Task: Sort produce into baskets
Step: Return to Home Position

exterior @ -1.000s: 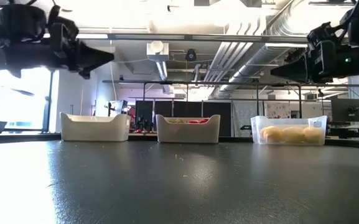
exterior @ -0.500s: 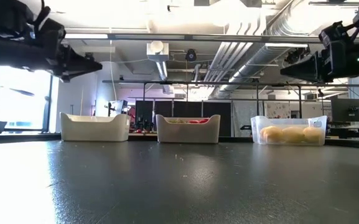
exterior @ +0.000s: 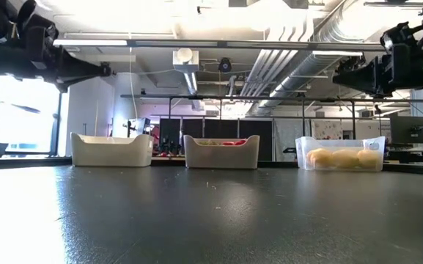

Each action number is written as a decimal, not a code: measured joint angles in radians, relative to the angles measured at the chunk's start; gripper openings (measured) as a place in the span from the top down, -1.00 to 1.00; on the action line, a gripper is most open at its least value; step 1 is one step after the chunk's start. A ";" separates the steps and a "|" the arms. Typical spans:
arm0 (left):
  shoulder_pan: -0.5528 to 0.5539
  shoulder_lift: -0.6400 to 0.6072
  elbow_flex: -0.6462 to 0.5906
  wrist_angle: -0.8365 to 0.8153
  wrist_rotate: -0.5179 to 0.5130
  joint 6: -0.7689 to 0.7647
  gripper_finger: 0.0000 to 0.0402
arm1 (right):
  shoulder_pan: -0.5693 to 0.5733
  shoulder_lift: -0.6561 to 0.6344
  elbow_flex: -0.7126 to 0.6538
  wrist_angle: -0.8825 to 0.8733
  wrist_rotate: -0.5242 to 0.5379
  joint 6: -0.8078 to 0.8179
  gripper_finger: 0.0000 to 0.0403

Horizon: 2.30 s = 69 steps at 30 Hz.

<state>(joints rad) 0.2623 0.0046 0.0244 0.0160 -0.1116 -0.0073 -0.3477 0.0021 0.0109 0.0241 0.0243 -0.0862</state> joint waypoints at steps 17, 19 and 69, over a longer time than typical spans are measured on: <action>0.004 0.100 -0.011 -0.011 0.082 -0.103 1.00 | -0.074 0.025 0.000 0.008 0.119 0.000 1.00; 0.005 0.115 -0.011 -0.009 0.082 -0.142 1.00 | -0.074 0.025 0.000 0.008 0.119 0.000 1.00; 0.003 0.128 -0.010 -0.009 0.081 -0.156 1.00 | -0.073 0.025 0.000 0.007 0.119 0.000 1.00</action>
<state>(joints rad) 0.2653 0.1326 0.0143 0.0071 -0.0307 -0.1631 -0.4210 0.0273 0.0113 0.0315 0.1432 -0.0864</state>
